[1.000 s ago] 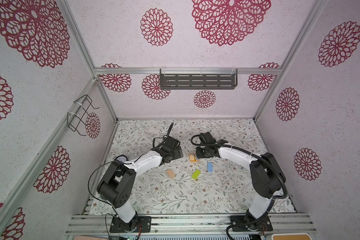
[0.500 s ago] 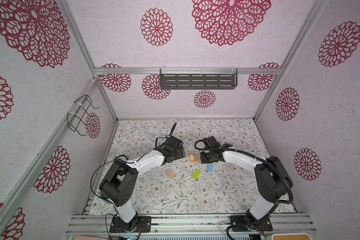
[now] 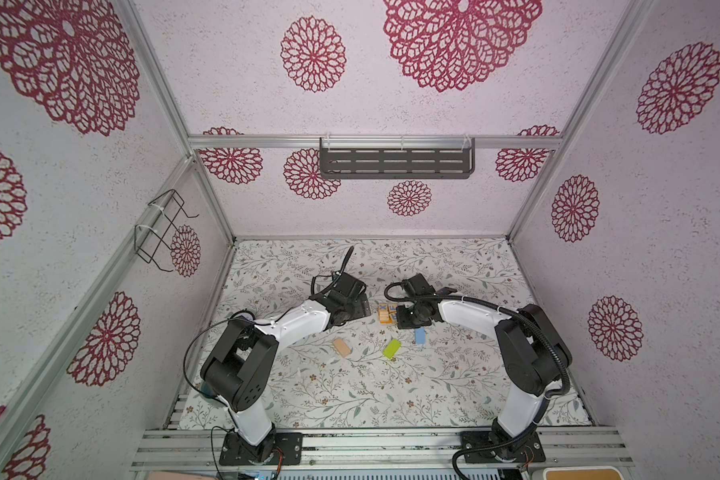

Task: Build the wood block tower
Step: 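Raise the right gripper off the R cube while the left gripper approaches the stack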

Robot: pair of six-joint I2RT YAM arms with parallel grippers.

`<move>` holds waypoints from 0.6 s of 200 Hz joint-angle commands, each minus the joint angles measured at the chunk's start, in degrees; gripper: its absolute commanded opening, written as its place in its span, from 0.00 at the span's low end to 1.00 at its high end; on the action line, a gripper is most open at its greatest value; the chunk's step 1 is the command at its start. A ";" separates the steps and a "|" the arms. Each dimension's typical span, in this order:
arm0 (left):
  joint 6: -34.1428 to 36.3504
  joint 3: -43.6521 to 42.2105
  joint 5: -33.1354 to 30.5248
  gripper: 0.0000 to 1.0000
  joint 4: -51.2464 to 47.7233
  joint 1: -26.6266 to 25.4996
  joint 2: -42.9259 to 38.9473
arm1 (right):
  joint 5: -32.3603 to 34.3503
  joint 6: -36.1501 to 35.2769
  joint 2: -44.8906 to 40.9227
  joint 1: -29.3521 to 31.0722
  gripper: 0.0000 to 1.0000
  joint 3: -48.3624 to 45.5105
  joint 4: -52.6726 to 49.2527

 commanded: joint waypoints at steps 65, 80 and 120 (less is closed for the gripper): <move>0.34 0.52 -0.93 0.90 -0.07 -0.39 0.91 | -3.48 0.40 1.45 -0.30 0.00 2.49 1.78; 0.24 0.48 -0.95 0.90 -0.12 -0.39 0.93 | -3.57 0.53 1.46 -0.25 0.00 2.40 2.05; 0.24 0.83 -0.92 0.90 -0.40 -0.39 1.08 | -4.09 0.71 1.49 -0.31 0.00 2.31 2.77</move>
